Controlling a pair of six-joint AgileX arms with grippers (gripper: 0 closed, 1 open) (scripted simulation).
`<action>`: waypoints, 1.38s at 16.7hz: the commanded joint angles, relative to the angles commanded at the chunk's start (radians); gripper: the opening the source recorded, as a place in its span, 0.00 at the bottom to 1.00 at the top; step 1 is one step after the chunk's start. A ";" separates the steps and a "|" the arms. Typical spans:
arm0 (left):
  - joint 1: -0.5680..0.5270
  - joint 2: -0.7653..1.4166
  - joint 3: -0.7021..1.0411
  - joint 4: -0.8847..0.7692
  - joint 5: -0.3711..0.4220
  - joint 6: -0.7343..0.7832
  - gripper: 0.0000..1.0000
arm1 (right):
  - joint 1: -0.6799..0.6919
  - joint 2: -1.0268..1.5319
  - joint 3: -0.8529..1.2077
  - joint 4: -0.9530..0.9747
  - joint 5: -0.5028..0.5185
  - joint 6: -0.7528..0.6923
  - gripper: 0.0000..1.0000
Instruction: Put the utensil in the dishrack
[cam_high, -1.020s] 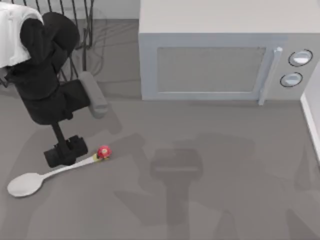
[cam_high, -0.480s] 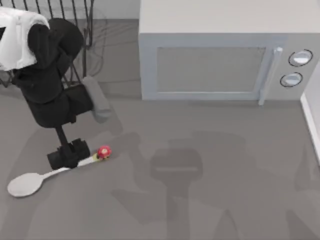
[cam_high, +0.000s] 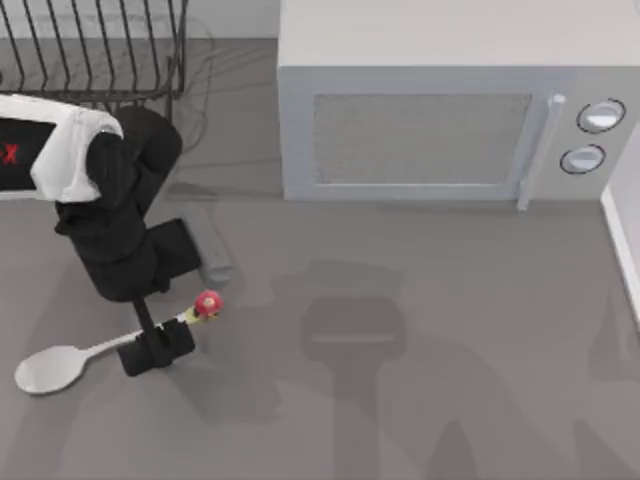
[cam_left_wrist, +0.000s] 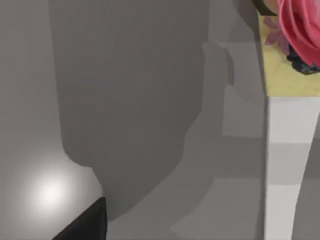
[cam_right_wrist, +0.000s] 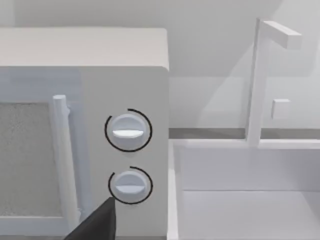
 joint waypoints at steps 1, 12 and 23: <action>0.000 0.006 -0.007 0.011 0.000 0.000 1.00 | 0.000 0.000 0.000 0.000 0.000 0.000 1.00; 0.000 0.007 -0.008 0.013 0.000 0.000 0.47 | 0.000 0.000 0.000 0.000 0.000 0.000 1.00; 0.000 0.007 -0.008 0.013 0.000 0.000 0.00 | 0.000 0.000 0.000 0.000 0.000 0.000 1.00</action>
